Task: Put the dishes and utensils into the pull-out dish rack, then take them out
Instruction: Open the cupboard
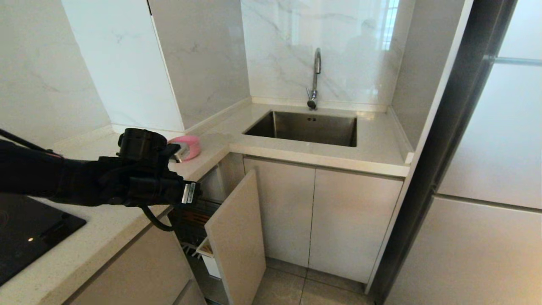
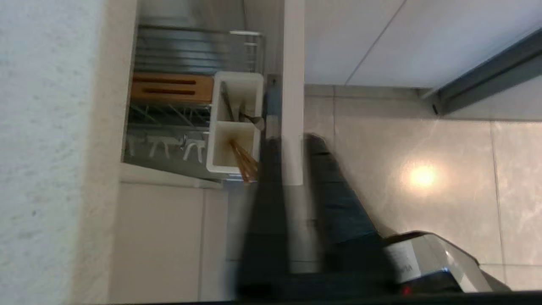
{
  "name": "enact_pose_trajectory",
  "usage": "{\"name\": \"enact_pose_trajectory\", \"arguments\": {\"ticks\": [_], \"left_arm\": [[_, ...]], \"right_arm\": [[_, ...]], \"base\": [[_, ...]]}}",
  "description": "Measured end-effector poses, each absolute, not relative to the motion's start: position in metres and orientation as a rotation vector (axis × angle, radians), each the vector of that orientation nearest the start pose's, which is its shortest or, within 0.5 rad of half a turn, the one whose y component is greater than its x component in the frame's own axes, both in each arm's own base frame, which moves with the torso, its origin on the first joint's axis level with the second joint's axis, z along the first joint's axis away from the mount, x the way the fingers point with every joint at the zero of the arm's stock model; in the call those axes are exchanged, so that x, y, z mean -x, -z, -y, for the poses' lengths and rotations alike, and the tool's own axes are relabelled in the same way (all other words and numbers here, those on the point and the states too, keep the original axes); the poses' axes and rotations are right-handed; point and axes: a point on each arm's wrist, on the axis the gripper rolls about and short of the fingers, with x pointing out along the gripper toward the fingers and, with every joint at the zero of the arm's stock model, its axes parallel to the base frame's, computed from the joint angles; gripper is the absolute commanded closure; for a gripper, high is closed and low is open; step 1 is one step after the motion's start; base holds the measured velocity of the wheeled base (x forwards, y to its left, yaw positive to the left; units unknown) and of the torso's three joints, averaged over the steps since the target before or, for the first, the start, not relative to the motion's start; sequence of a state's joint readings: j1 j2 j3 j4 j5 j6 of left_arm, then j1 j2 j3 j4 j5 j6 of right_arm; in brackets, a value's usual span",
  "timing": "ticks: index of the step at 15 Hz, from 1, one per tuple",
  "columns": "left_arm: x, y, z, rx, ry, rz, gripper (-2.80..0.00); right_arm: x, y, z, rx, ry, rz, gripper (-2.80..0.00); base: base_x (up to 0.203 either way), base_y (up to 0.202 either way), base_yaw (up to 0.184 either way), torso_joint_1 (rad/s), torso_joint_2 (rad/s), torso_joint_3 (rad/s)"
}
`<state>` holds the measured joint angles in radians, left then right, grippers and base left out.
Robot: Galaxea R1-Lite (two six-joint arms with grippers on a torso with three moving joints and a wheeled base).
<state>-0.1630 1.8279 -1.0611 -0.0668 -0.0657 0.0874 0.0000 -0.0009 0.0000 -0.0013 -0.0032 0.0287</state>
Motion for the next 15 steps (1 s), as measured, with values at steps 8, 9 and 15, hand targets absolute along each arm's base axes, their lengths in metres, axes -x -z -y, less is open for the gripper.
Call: {"name": "enact_pose_trajectory", "arguments": {"ticks": [8,9,15], "left_arm": [[-0.352,-0.133,0.066,-0.115,0.272,-0.666,-2.80],[-0.356,-0.129,0.068,-0.115,0.276,-0.664,-2.80],[-0.377,-0.108,0.077,-0.120,0.289,-0.690,-2.80]], "right_arm": [[0.023,-0.076,0.000,-0.029,0.003,0.002,0.00],[0.023,-0.076,0.000,-0.029,0.003,0.002,0.00],[0.023,-0.076,0.000,-0.029,0.003,0.002,0.00]], "base": [[0.000,0.000,0.000,0.000,0.00,0.000],[0.000,0.000,0.000,0.000,0.00,0.000],[0.000,0.000,0.000,0.000,0.00,0.000]]}}
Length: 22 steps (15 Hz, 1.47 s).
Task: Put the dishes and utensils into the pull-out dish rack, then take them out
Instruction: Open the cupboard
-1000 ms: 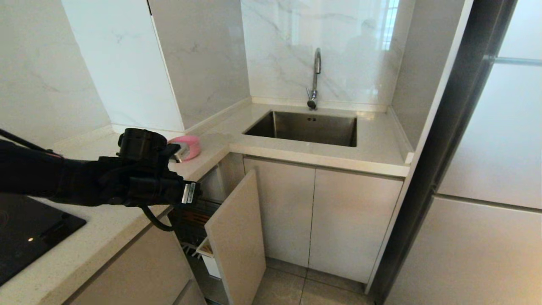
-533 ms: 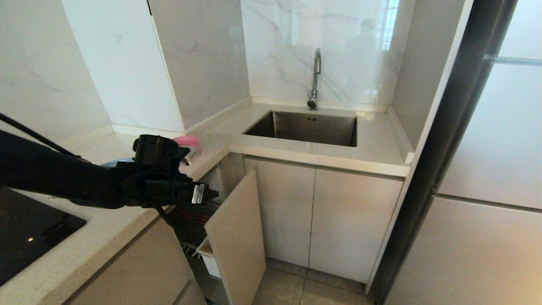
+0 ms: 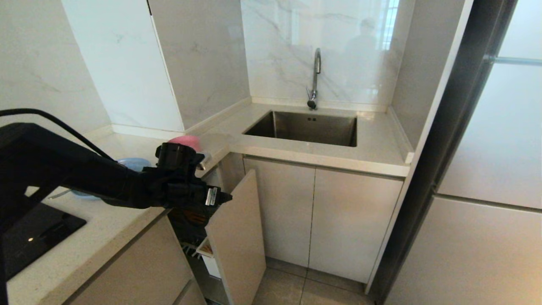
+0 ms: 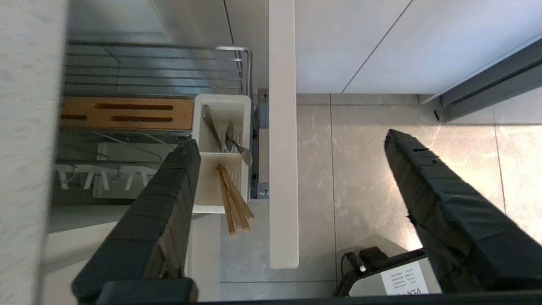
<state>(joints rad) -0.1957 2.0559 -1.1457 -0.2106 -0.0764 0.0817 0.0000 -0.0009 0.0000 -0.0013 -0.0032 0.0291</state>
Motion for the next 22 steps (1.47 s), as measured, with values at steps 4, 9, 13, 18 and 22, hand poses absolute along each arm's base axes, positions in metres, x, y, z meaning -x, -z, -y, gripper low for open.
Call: {"name": "enact_pose_trajectory", "arguments": {"ticks": [4,9,13,18,22], "left_arm": [[-0.385,-0.089,0.079,-0.123,0.290,-0.716,-2.80],[-0.390,-0.071,0.085,-0.130,0.304,-0.750,-2.80],[-0.393,-0.063,0.087,-0.133,0.304,-0.767,-2.80],[-0.392,-0.061,0.099,-0.144,0.329,-0.768,-2.80],[-0.389,-0.060,0.108,-0.151,0.350,-0.772,-2.80]], "right_arm": [[0.023,-0.076,0.000,-0.029,0.003,0.002,0.00],[0.023,-0.076,0.000,-0.029,0.003,0.002,0.00],[0.023,-0.076,0.000,-0.029,0.003,0.002,0.00],[0.023,-0.076,0.000,-0.029,0.003,0.002,0.00],[0.023,-0.076,0.000,-0.029,0.003,0.002,0.00]], "base": [[0.000,0.000,0.000,0.000,0.00,0.000],[0.000,0.000,0.000,0.000,0.00,0.000],[0.000,0.000,0.000,0.000,0.00,0.000],[0.000,0.000,0.000,0.000,0.00,0.000],[0.000,0.000,0.000,0.000,0.00,0.000]]}}
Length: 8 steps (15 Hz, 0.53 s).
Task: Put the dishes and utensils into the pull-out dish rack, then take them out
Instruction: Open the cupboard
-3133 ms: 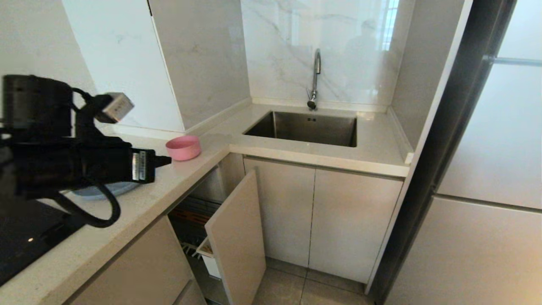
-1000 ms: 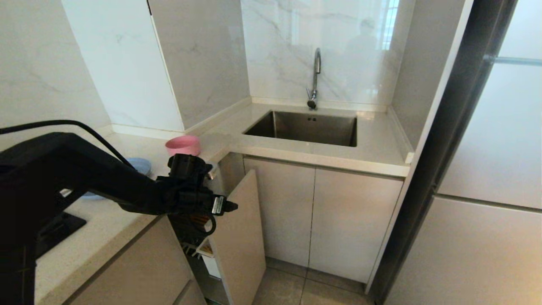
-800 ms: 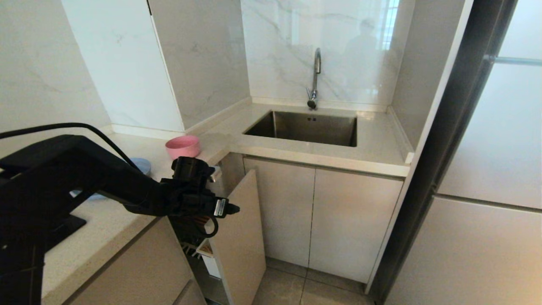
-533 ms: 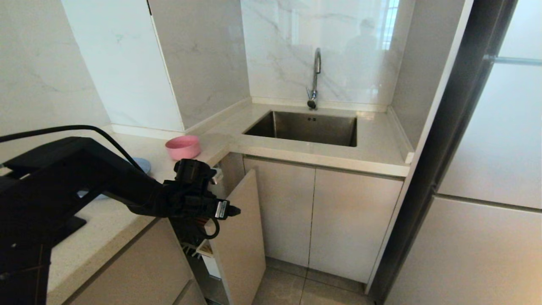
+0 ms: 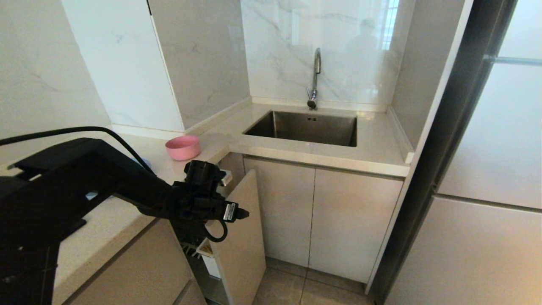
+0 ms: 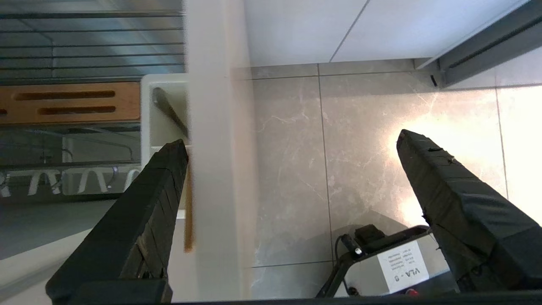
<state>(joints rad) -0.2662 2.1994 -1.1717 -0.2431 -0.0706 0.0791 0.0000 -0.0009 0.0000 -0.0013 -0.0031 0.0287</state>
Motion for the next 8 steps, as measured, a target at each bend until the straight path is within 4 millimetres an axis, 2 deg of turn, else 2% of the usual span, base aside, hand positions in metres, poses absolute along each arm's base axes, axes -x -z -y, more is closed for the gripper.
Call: {"name": "enact_pose_trajectory", "arguments": {"ticks": [8], "left_arm": [[-0.383,-0.058,0.121,-0.164,0.385,-0.782,-2.80]], "right_arm": [[0.023,-0.076,0.000,-0.029,0.003,0.002,0.00]], "base": [[0.000,0.000,0.000,0.000,0.00,0.000]]}}
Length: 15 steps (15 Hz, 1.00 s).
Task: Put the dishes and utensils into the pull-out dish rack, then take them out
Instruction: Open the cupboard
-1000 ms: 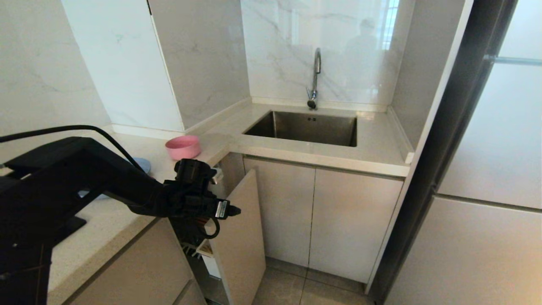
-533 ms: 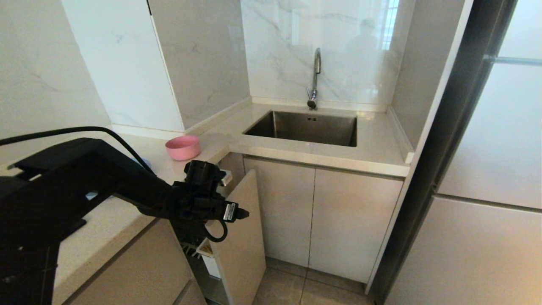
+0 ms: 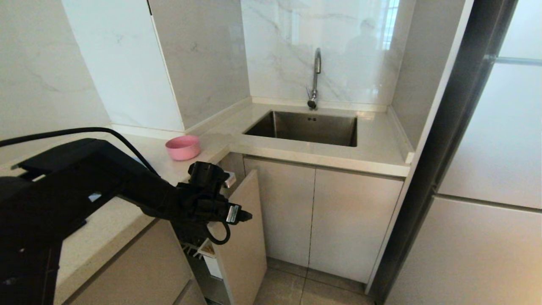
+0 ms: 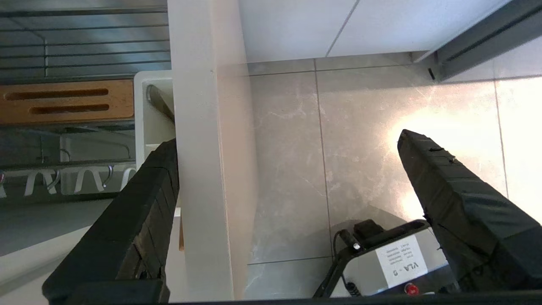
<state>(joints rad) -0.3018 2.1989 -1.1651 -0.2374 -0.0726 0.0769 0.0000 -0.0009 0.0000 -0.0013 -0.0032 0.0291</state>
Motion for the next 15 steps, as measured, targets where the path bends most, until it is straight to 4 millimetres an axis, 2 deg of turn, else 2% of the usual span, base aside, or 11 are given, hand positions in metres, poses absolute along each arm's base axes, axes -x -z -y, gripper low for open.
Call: {"name": "enact_pose_trajectory", "arguments": {"ticks": [4,15], "left_arm": [[-0.378,-0.058,0.134,-0.157,0.413,-0.789,-2.80],[-0.352,-0.059,0.193,-0.191,0.542,-0.784,-2.80]], "right_arm": [[0.023,-0.076,0.000,-0.029,0.003,0.002,0.00],[0.023,-0.076,0.000,-0.029,0.003,0.002,0.00]], "base": [[0.000,0.000,0.000,0.000,0.00,0.000],[0.000,0.000,0.000,0.000,0.00,0.000]]}}
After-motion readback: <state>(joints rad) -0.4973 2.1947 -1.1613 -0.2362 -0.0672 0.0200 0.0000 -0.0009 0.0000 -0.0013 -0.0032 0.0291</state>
